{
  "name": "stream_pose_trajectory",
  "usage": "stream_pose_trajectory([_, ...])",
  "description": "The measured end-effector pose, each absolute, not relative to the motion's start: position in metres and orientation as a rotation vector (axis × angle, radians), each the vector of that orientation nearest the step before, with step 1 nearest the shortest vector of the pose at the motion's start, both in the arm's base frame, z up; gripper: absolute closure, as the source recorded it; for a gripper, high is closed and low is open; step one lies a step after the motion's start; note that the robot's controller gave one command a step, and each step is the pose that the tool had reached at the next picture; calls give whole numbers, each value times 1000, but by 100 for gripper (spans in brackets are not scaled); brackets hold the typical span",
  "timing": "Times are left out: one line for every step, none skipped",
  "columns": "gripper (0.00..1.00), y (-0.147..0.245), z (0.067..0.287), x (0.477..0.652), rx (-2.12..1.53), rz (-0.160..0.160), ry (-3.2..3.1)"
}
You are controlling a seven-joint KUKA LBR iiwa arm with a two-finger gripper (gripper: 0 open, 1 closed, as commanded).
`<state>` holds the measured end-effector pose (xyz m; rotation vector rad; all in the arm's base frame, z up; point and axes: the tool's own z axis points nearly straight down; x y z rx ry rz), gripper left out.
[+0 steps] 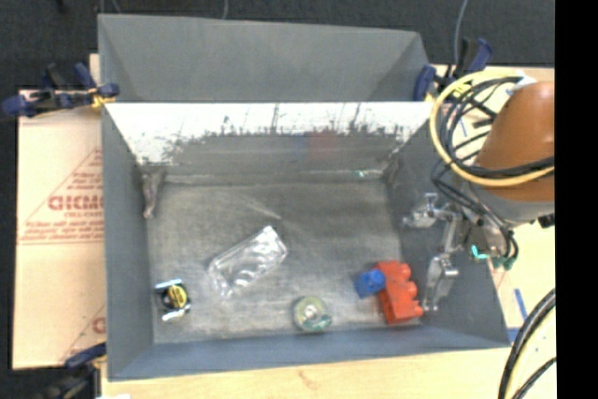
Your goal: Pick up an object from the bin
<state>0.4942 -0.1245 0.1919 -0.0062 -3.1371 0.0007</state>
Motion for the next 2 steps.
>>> stream_pose_trajectory([0,-121,71,513,654,6,-3084])
stream_pose_trajectory([100,-121,74,514,661,9,-3088])
